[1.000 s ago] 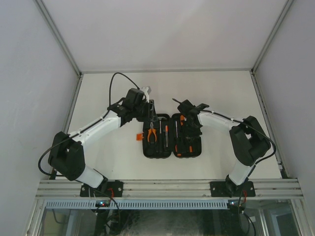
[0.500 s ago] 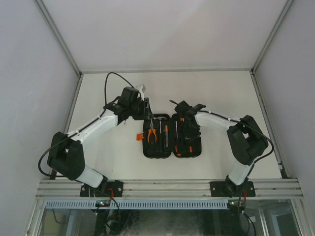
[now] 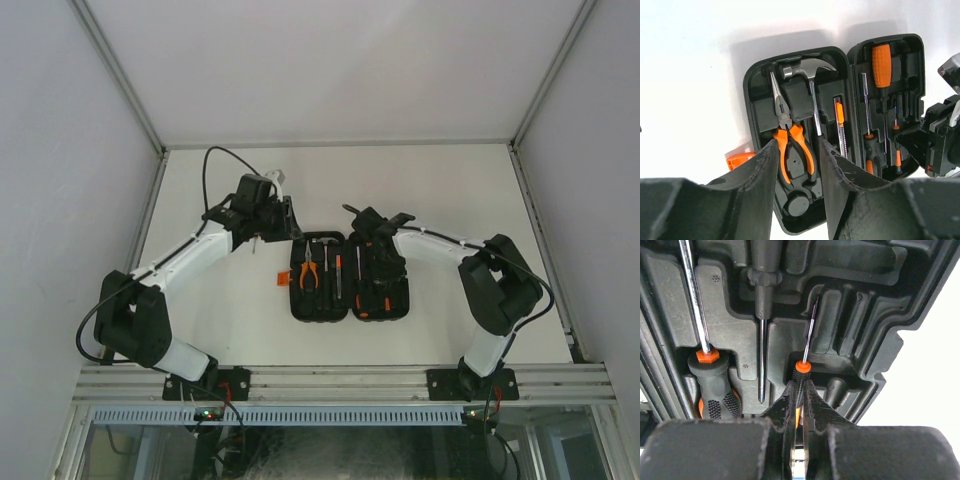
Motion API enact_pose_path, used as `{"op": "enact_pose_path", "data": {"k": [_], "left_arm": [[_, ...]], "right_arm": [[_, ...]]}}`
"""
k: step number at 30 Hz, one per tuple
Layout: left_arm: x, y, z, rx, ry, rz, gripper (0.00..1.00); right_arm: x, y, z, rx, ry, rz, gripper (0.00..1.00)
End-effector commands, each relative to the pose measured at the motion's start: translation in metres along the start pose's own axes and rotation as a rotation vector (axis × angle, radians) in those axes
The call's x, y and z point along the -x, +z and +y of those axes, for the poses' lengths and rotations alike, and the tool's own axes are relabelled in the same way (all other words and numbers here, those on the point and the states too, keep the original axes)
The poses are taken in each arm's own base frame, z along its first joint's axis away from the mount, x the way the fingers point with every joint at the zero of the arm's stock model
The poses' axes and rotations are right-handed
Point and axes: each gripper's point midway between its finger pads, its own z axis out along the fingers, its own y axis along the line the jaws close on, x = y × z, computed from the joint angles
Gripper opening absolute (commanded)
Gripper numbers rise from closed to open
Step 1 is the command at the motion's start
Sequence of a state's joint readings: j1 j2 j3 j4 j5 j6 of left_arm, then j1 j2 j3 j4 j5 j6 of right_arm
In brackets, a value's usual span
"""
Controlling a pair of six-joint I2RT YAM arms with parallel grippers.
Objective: Sort the tools into containers
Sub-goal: Pick up the screwdriver from the center of the board.
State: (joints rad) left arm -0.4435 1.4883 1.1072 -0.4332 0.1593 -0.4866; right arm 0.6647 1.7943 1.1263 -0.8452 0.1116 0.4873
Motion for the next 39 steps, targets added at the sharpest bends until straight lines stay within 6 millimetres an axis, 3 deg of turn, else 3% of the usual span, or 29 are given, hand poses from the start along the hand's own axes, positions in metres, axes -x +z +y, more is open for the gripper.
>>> {"op": "enact_pose_path", "data": {"k": [1, 4, 7, 14, 18, 21, 26, 39], "left_arm": [[0.005, -0.013, 0.005, 0.017, 0.0, -0.03, 0.43], [0.012, -0.019, 0.017, 0.058, -0.01, -0.042, 0.43], [0.021, -0.026, 0.034, 0.119, -0.027, -0.063, 0.48], [0.032, -0.037, 0.068, 0.233, -0.055, -0.069, 0.56], [0.037, -0.041, 0.082, 0.294, -0.059, -0.068, 0.61], [0.04, -0.043, 0.094, 0.34, -0.064, -0.059, 0.64], [0.044, -0.036, 0.108, 0.406, -0.04, -0.004, 0.67], [0.058, 0.001, 0.143, 0.529, 0.006, 0.104, 0.65]], "right_arm": [[-0.096, 0.102, 0.008, -0.011, 0.048, 0.284, 0.0], [-0.068, 0.082, 0.01, 0.015, 0.068, 0.162, 0.0], [-0.028, 0.049, 0.015, 0.079, 0.083, 0.013, 0.01], [0.05, -0.04, 0.021, 0.282, 0.107, -0.27, 0.2], [0.073, -0.083, 0.007, 0.306, 0.132, -0.405, 0.29], [0.078, -0.103, -0.008, 0.292, 0.157, -0.479, 0.33], [0.076, -0.115, -0.02, 0.288, 0.163, -0.545, 0.36], [0.064, -0.096, -0.009, 0.351, 0.118, -0.535, 0.37]]}}
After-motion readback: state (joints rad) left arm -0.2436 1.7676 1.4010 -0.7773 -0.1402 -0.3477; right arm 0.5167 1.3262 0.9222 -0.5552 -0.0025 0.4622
